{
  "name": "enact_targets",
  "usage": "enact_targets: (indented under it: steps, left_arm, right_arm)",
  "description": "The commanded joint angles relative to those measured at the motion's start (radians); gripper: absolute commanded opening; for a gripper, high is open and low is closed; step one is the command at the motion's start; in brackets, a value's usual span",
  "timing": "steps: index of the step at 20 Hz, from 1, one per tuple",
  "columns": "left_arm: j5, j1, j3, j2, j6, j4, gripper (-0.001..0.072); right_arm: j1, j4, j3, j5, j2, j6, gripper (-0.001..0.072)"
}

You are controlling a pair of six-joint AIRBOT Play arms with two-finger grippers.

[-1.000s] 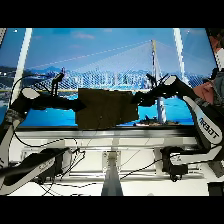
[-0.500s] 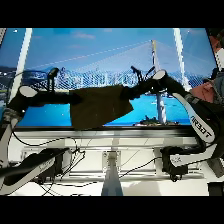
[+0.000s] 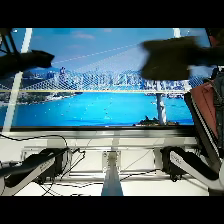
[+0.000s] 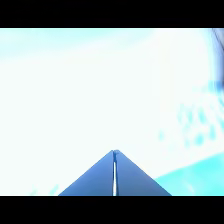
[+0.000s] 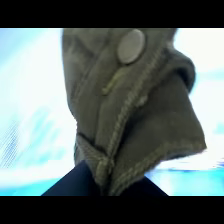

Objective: Fold the clothes and pants, and hang the long-sleeved shirts on hangers.

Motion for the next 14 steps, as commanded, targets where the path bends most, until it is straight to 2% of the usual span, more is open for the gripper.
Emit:
enact_targets:
  steps: [1, 3, 5, 6, 7, 8, 11, 12, 14]
  left_arm:
    - [0.055, 0.004, 0.05, 0.008, 0.001, 0.018, 0.0014]
    - [0.055, 0.004, 0.048, 0.008, 0.001, 0.018, 0.0014]
    - [0.055, 0.004, 0.048, 0.008, 0.001, 0.018, 0.0014]
    - [0.055, 0.004, 0.048, 0.008, 0.0, 0.018, 0.0014]
    - [0.055, 0.004, 0.048, 0.008, 0.001, 0.018, 0.0014]
    - [0.056, 0.004, 0.048, 0.008, 0.001, 0.018, 0.0014]
    - [0.055, 0.004, 0.048, 0.008, 0.001, 0.018, 0.0014]
    - [0.056, 0.004, 0.048, 0.008, 0.001, 0.018, 0.0014]
    - [0.056, 0.004, 0.048, 0.008, 0.001, 0.018, 0.0014]
  right_arm:
    - [-0.286, -0.282, 0.039, 0.138, 0.227, 0.23, 0.004]
    - [-0.461, -0.382, 0.039, 0.214, 0.325, 0.237, 0.0041]
    - [-0.641, -0.462, 0.039, 0.211, 0.383, 0.236, 0.006]
    - [-0.727, -0.466, 0.039, 0.195, 0.39, 0.236, 0.0208]
    - [-0.811, -0.457, 0.039, 0.195, 0.39, 0.236, 0.0452]
    - [-0.879, -0.439, 0.037, 0.214, 0.379, 0.235, 0.0612]
    - [-0.937, -0.379, 0.015, 0.258, 0.335, 0.195, 0.0617]
    - [-0.924, -0.3, 0.004, 0.256, 0.318, 0.148, 0.0573]
    - [-0.858, -0.133, 0.0, 0.255, 0.264, 0.024, 0.0411]
